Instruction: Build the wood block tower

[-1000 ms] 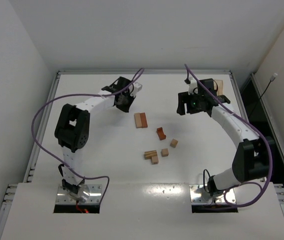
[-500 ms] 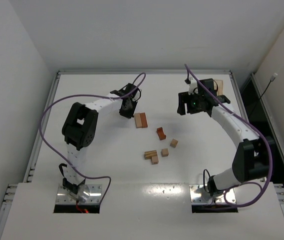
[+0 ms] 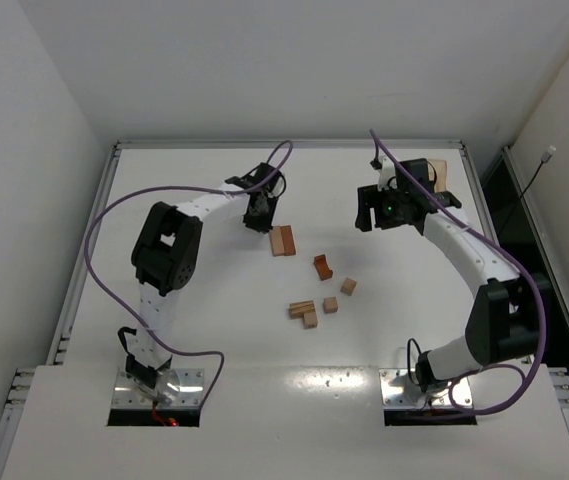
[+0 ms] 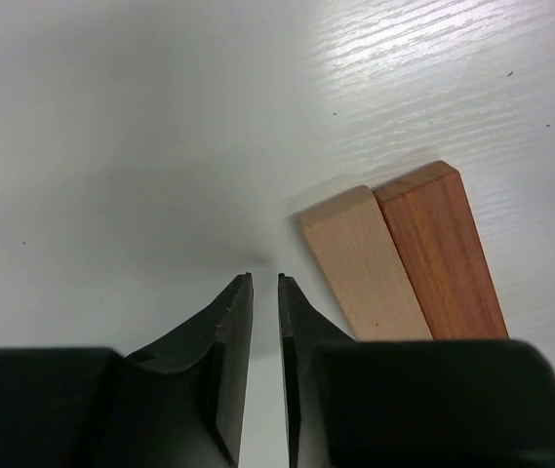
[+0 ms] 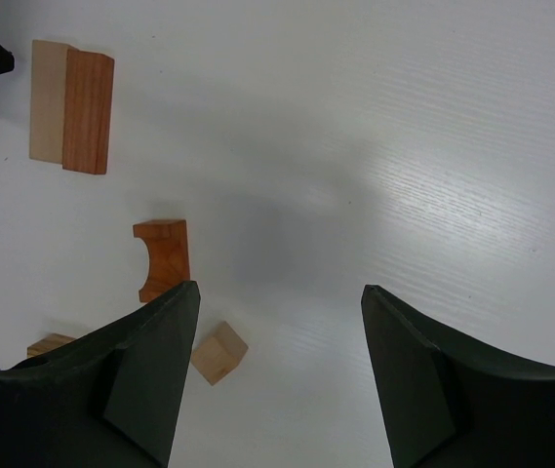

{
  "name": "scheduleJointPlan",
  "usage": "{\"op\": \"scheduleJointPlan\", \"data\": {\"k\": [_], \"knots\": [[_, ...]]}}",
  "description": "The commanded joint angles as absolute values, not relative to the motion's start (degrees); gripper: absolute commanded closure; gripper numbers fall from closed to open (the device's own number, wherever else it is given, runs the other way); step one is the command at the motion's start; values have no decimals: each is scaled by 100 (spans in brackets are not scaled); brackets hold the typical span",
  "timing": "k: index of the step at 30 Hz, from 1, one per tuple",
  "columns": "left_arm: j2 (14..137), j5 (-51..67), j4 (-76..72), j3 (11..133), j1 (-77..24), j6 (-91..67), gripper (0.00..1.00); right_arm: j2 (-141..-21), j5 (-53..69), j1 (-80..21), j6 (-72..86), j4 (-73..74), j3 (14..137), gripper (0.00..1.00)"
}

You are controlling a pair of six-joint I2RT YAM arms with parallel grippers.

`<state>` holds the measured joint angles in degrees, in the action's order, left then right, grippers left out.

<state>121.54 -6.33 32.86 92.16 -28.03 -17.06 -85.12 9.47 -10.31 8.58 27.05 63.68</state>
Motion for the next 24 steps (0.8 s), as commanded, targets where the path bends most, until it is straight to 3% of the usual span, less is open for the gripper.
{"op": "scheduleJointPlan", "data": {"k": [1, 24], "knots": [[12278, -659, 3305, 9492, -2725, -1793, 86, -8306, 949, -1028, 870, 2522, 6372, 35], [12498, -422, 3305, 9659, -2672, -1679, 67, -8306, 949, -1028, 870, 2522, 6372, 35]]}}
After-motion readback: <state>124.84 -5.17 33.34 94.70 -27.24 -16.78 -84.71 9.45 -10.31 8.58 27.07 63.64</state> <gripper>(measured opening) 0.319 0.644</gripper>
